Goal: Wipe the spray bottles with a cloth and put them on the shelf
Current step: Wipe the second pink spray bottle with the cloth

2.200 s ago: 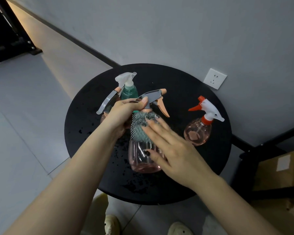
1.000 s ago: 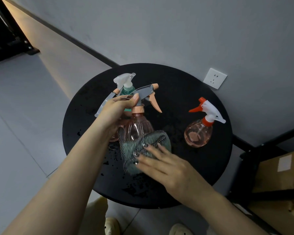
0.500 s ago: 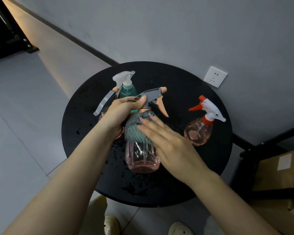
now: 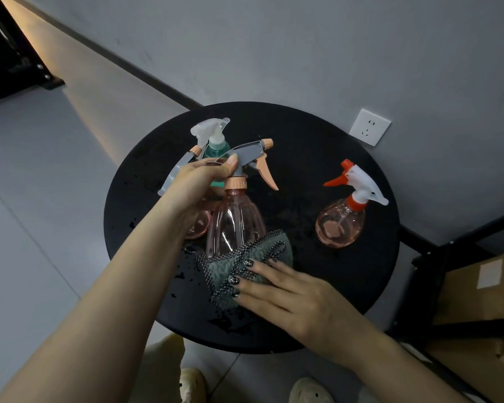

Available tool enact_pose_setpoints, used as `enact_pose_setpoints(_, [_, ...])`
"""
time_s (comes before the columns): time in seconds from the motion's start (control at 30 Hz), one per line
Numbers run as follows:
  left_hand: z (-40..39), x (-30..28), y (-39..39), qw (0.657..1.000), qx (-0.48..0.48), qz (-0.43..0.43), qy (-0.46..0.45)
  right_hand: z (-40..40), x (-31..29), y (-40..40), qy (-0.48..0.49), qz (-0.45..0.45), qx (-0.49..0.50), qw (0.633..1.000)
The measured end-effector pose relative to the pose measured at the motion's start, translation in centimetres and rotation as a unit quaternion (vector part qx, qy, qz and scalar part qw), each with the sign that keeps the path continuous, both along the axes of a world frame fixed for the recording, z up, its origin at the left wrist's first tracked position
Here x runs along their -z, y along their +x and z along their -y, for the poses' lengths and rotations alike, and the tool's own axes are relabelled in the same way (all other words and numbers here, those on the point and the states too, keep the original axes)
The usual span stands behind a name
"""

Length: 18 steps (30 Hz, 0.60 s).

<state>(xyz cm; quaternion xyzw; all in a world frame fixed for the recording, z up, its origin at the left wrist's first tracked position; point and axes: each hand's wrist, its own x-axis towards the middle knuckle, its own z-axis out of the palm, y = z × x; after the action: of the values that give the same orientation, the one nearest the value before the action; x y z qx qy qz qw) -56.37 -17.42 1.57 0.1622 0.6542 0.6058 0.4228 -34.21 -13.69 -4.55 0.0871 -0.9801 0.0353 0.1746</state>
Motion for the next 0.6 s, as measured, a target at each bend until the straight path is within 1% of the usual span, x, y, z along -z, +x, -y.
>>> enact_pose_setpoints(0.07, [-0.1, 0.1, 0.1, 1.000, 0.006, -0.008, -0.004, -0.2, 0.1, 0.0, 0.009, -0.001, 0.002, 1.000])
enact_pose_setpoints(0.13, [-0.2, 0.0, 0.3, 1.000, 0.013, -0.014, -0.003, -0.4, -0.3, -0.5, -0.005, -0.007, 0.018, 1.000])
enact_pose_setpoints(0.27, [-0.3, -0.1, 0.9, 1.000, 0.017, 0.004, 0.015, -0.8, -1.7, -2.4, -0.079, -0.022, 0.078, 0.994])
enact_pose_setpoints(0.4, [-0.5, 0.4, 1.4, 0.997, 0.039, 0.050, 0.043, -1.5, -2.6, -4.1, -0.174, -0.036, 0.159, 0.971])
enact_pose_setpoints(0.47, [-0.5, 0.6, 1.3, 0.996, 0.039, 0.058, 0.049, -1.4, -2.7, -4.4, -0.209, -0.030, 0.168, 0.963])
enact_pose_setpoints(0.53, [-0.5, 0.5, 1.3, 0.996, 0.032, 0.064, 0.052, -1.1, -2.6, -4.2, -0.205, -0.030, 0.154, 0.966])
enact_pose_setpoints(0.6, [-0.4, 0.4, 1.4, 0.997, 0.029, 0.060, 0.047, -0.8, -2.2, -3.7, -0.165, -0.036, 0.139, 0.976])
